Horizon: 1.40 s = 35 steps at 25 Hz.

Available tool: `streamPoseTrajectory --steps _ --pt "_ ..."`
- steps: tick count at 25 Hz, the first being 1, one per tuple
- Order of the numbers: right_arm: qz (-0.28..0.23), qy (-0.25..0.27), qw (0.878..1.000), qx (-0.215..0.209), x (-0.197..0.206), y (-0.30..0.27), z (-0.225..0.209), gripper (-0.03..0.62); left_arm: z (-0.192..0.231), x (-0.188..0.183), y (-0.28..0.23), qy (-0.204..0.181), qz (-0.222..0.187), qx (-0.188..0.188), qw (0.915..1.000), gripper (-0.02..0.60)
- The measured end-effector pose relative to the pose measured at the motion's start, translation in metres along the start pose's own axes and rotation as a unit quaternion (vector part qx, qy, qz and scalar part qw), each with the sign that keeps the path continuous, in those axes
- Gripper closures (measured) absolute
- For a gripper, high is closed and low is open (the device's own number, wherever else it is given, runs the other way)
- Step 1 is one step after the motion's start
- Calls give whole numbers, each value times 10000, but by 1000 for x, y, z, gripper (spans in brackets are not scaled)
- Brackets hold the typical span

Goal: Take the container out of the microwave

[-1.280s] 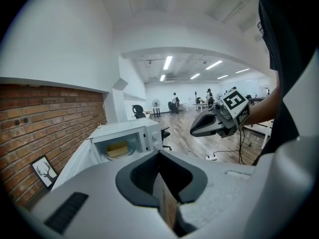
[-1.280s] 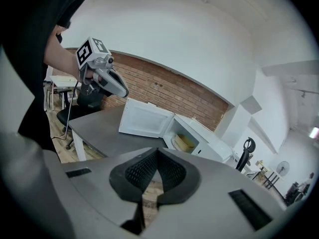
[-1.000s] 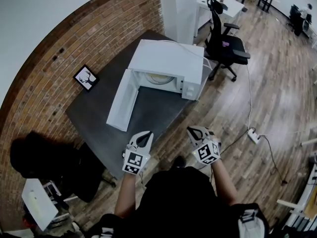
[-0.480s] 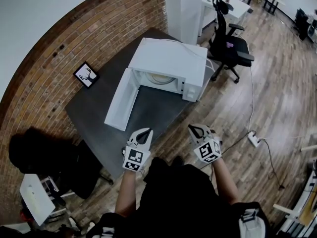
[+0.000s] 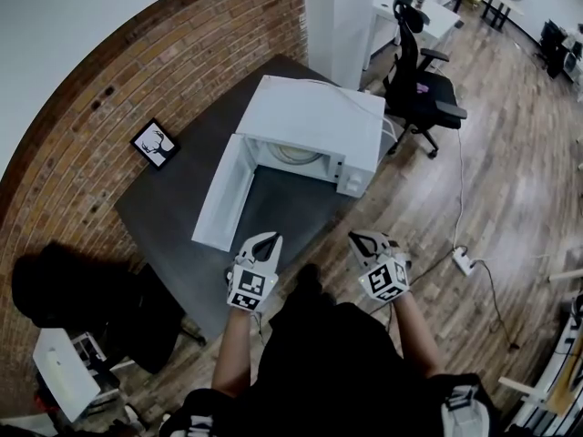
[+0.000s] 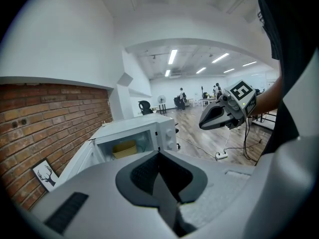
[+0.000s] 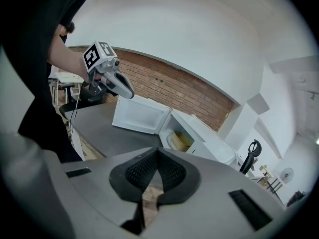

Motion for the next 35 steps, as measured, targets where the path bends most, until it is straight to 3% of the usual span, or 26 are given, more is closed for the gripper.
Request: streamPoseTrajectory --steps 10,21,29,35 --pt "80 19 9991 417 -14 -28 -61 595 39 -18 -47 -158 -55 262 9995 580" --pt "260 -145 9980 563 -9 -54 -81 595 81 -17 -103 -218 50 563 9982 580" --pt "398 -136 9968 677 -2 -64 -93 595 99 -7 -148 -572 282 808 9947 580" --pt "614 -225 9950 756 7 -64 -98 595 109 -1 -184 -1172 540 899 9876 580"
Point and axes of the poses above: the fingertips, and each gripper's own axes: y backward along the fingers, z to its left, x out of its underside, the point moved 7 cm from there along y, backward along the fingers, and after that the axes turned 1 degree about z, right-handed, at the moved point
